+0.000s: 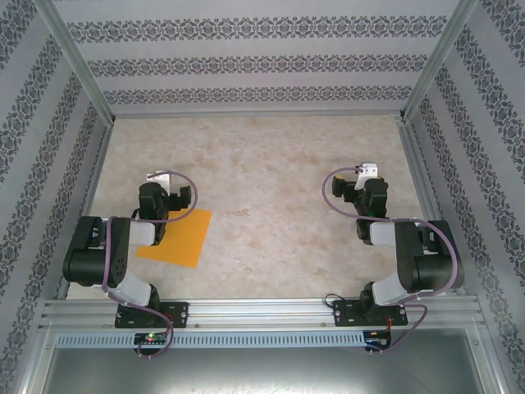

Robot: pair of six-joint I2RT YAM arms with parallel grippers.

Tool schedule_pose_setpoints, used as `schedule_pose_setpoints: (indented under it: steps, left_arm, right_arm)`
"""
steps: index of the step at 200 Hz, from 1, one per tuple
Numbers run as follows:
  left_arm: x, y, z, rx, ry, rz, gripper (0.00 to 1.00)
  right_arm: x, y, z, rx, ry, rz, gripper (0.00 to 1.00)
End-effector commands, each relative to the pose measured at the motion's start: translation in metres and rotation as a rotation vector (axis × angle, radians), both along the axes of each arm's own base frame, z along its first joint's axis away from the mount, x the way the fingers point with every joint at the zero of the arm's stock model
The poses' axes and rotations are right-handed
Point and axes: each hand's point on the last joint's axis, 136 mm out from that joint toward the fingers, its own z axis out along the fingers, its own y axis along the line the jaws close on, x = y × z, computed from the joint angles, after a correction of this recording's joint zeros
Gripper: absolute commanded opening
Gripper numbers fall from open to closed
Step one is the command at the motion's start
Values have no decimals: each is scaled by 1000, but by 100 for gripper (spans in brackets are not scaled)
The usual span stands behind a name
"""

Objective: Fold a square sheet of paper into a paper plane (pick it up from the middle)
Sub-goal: Move the square sheet of paper to the center of the table.

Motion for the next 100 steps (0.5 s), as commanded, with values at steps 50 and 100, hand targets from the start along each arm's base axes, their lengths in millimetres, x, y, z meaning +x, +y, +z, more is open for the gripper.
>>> schedule_pose_setpoints:
  steps: [50, 100]
  left_arm:
    - [8, -4, 14, 12, -61, -25, 100]
    - [7, -4, 13, 9, -59, -28, 100]
  right_arm:
    - [1, 1, 4, -17, -24, 3, 98]
    - [1, 1, 4, -13, -24, 3, 98]
